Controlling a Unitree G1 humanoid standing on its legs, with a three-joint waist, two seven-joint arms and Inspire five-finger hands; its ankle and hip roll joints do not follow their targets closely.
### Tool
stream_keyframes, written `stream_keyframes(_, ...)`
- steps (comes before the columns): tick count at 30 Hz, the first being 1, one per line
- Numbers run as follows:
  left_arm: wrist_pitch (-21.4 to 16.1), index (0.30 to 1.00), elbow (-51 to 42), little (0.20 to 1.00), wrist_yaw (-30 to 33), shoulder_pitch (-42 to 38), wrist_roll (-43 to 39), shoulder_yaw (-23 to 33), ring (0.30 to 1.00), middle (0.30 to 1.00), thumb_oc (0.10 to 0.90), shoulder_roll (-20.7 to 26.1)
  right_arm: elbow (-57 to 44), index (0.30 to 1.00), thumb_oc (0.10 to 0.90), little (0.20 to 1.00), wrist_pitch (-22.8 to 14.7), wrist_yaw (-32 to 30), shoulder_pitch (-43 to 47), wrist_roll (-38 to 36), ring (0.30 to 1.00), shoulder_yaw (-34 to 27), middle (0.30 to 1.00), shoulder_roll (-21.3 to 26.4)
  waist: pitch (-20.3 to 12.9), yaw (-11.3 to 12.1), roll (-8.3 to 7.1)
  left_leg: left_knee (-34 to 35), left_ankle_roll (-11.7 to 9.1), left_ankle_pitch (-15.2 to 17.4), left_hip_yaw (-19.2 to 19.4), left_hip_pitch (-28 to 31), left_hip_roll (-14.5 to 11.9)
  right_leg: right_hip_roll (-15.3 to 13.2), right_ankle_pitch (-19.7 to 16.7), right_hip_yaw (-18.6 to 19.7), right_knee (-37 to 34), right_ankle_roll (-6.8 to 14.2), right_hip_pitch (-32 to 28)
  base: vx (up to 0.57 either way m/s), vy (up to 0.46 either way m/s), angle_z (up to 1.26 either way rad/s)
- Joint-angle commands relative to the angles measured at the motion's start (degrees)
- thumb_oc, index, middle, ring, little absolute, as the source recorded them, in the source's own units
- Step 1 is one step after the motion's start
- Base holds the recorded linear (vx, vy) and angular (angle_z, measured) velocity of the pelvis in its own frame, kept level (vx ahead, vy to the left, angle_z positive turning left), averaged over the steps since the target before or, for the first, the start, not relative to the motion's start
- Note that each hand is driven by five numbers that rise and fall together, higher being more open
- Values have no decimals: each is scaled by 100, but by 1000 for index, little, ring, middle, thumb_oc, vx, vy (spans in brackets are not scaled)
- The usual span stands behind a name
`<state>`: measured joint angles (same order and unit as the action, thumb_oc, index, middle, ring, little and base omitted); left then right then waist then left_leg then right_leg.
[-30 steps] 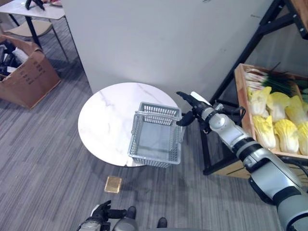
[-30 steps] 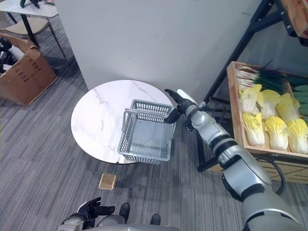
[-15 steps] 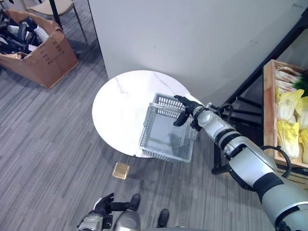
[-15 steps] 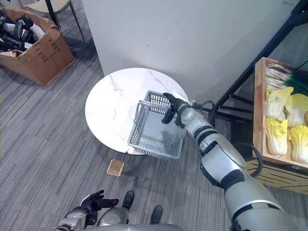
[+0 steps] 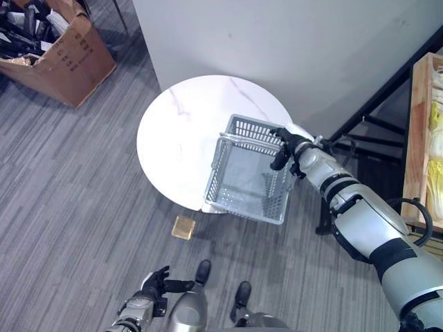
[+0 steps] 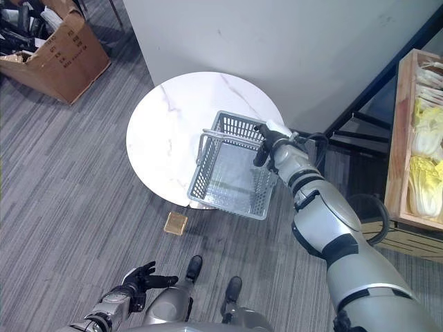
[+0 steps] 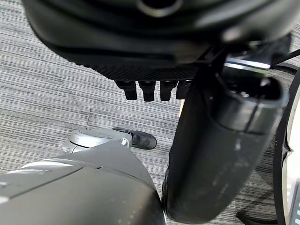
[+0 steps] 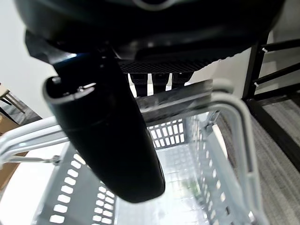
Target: Get the vegetables into the basket
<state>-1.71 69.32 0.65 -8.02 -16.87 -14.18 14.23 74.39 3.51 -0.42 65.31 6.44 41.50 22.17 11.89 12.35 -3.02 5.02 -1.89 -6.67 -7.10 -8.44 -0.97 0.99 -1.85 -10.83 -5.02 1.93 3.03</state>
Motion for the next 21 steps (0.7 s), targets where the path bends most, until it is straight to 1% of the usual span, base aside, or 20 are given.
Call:
stream_keyframes(1,288,1000,587,1000,136,465,177,-635,1000,1000,900,186,-121,300,400,300,-211,-409,952,151,300,147,300,144,100,97,-317,-23,-194,206,-24,350,110,-223,327,445,2,392,-513,19,7,-3)
stream_keyframes(6,312,1000,584,1000,105,455,271,-651,1000,1000,900,195,-226,300,400,300,-224,-363,814,220,300,146,300,-72,78,59,-322,-34,-184,258,15,464,83,-217,345,503,2,374,-601,15,-2,-7)
stream_keyframes(15,380,1000,690,1000,50,486,329,-516,1000,1000,900,178,-536,300,400,300,-193,-306,527,209,300,24,300,-260,1,-26,-346,-23,-182,307,79,649,52,-209,343,542,2,359,-702,2,-3,-4)
stream_keyframes(17,426,1000,736,1000,23,506,369,-413,1000,1000,900,197,-815,300,400,300,-152,-180,446,407,300,144,300,-284,-82,-91,-387,-15,-186,339,137,751,32,-215,336,577,2,351,-768,33,-12,-9)
stream_keyframes(18,458,1000,742,1000,-3,538,408,-335,1000,1000,900,206,-1157,300,400,300,-113,-74,454,594,300,234,300,-194,-160,-156,-414,-8,-185,363,187,828,32,-214,324,600,2,350,-817,40,-9,-9)
stream_keyframes(19,458,1000,742,1000,-3,539,409,-334,1000,1000,900,205,-1169,300,400,300,-105,-69,450,597,300,233,300,-189,-158,-154,-412,-8,-185,364,188,831,32,-214,325,602,2,350,-820,31,-2,-9)
stream_keyframes(21,488,1000,797,1000,-15,556,460,-268,1000,1000,900,198,-1653,300,400,300,-88,-17,376,703,300,242,300,-83,-227,-240,-421,-2,-183,390,246,912,27,-222,315,646,2,348,-872,11,6,-11)
